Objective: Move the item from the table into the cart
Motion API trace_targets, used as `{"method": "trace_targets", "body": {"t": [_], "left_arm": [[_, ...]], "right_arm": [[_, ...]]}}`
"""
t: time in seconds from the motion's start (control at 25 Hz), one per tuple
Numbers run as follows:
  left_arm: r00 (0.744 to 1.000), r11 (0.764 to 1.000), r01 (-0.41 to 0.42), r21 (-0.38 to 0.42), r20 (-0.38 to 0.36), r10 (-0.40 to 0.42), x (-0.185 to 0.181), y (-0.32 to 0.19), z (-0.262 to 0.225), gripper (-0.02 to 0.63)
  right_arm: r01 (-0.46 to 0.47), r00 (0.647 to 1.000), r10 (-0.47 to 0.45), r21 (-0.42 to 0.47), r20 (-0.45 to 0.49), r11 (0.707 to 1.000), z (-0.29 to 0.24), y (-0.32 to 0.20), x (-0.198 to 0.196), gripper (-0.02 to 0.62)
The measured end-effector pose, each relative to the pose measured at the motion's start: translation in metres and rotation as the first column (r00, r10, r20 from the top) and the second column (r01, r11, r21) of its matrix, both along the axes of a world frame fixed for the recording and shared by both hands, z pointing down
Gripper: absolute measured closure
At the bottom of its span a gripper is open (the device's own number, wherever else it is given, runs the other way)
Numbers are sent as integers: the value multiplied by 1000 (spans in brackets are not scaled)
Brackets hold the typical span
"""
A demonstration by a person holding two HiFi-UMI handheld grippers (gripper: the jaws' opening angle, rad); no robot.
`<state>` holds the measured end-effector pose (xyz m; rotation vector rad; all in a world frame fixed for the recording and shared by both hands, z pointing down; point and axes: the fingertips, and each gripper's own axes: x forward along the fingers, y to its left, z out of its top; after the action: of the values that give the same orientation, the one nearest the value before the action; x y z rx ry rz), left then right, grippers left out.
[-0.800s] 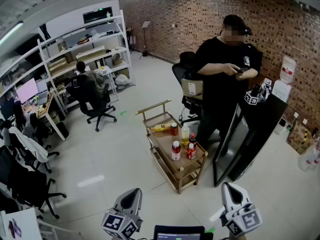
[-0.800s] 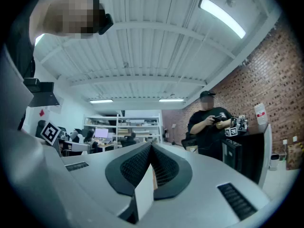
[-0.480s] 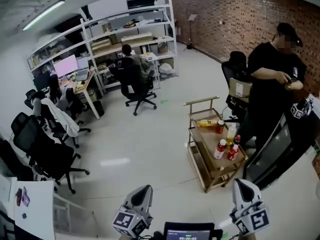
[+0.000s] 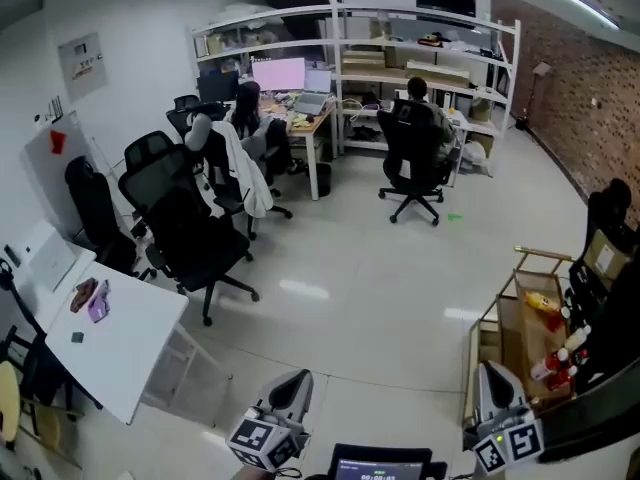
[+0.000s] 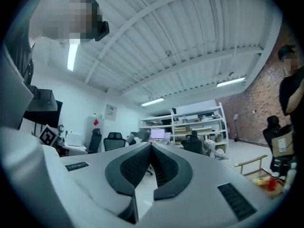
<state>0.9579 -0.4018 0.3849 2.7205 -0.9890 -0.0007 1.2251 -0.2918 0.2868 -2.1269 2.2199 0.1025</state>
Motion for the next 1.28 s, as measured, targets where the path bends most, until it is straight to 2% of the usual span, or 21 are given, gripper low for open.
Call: {"method": "trace_targets", "body": {"t": [0.16,0.32,0.4,0.52,0.72,0.84,1.16,1.28], "left_arm": [[991,991,134,16,-11,-134,-68,-44,-11,611],[954,954,299,35,-3,-299,-141,-80,-18,611],[922,921,387,38,-4,-387,-172,-93,-21,611],[865,864,502,46,-6,-503,-216,-109,-26,611],[781,780,621,71,29,-624,-311,-130,-27,611],[732,731,680,61,15,-681,-385,-137,-24,611],[612,610,789,76,2,-791,-614,-140,-13,611],[555,554,830,69,14,-832,-694,-139,-7,611]], "right_arm": [[150,989,-150,4,8,989,-2,-87,-62,615],[316,948,-316,19,41,949,0,-163,-127,615],[404,914,-405,20,42,915,1,-196,-156,615],[530,847,-530,15,49,848,7,-241,-202,614],[683,729,-682,12,62,730,16,-307,-315,615],[741,670,-739,0,66,672,22,-336,-397,614],[835,551,-834,-11,31,550,35,-389,-637,615],[875,485,-874,-15,26,485,36,-402,-726,615]]}}
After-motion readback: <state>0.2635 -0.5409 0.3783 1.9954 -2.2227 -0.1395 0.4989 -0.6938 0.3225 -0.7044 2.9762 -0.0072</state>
